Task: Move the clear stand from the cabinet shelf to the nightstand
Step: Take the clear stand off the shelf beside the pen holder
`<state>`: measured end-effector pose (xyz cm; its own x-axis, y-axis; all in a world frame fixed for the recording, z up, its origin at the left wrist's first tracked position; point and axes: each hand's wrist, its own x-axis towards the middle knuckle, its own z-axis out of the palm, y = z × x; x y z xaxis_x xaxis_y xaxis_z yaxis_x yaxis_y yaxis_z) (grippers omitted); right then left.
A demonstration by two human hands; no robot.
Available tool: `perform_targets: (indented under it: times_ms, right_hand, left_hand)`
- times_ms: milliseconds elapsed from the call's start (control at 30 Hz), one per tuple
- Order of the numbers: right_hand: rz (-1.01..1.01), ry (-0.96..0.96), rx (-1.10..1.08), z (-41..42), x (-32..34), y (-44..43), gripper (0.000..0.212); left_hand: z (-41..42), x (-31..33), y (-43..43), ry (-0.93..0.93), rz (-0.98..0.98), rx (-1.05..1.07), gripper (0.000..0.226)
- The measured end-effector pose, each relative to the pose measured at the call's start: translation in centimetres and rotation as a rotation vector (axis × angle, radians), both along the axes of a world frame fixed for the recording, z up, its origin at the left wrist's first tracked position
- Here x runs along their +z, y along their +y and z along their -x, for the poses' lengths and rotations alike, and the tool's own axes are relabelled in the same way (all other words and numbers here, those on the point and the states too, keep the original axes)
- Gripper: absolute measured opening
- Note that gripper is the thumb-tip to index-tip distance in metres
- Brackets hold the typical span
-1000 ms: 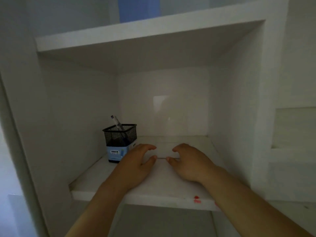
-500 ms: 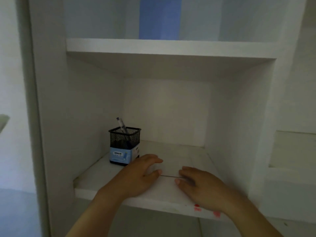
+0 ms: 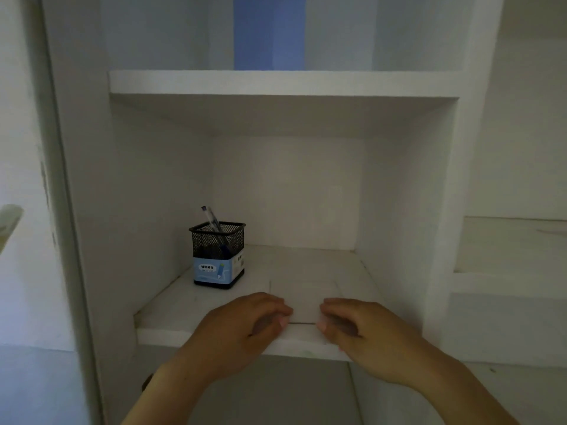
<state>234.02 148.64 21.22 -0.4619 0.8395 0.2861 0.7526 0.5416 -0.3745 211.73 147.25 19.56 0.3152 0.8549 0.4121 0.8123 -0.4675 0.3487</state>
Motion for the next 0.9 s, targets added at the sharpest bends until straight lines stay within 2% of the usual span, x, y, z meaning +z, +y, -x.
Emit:
perform_targets:
  times_ms: [100,233,400,533,600,667,700,800,900]
  right_hand:
    - [-0.024,0.032,0.015,-0.3,0.0,-0.7,0.048]
    - [-0.051,0.023,0.022,-0.2,-0.1,-0.8,0.049]
    - [-0.004,-0.002,0.033,0.3,-0.7,-0.9,0.07]
    - [-0.03,-0.011,0.026,0.3,-0.5,-1.4,0.054]
    - [-0.049,0.011,0.036,0.3,-0.2,-1.6,0.062]
    - [-0.099,0.119,0.027,0.4,0.6,-1.4,0.07]
    - [-0.144,0.194,0.017,0.5,1.1,-1.1,0.067]
    - [-0.374,0.345,-0.019,0.9,3.3,0.5,0.052]
    - [-0.543,0.432,-0.062,1.8,5.8,2.6,0.051]
  left_hand:
    - [0.3,-0.2,-0.9,-0.042,-0.002,-0.033,0.037]
    - [0.6,-0.1,-1.3,-0.099,0.038,-0.046,0.024]
    - [0.4,-0.4,-1.3,-0.042,-0.01,-0.023,0.036]
    - [0.2,-0.5,-1.8,-0.016,-0.055,-0.009,0.031]
    - [0.3,-0.5,-1.6,-0.09,-0.044,-0.012,0.031]
    - [0.6,-0.4,-1.2,-0.179,-0.061,-0.031,0.038]
    - [0.7,-0.3,-0.9,-0.225,-0.085,-0.033,0.042]
    - [0.6,0.9,0.1,-0.362,-0.154,-0.017,0.031]
    - [0.2,2.7,1.5,-0.467,-0.197,0.006,0.023]
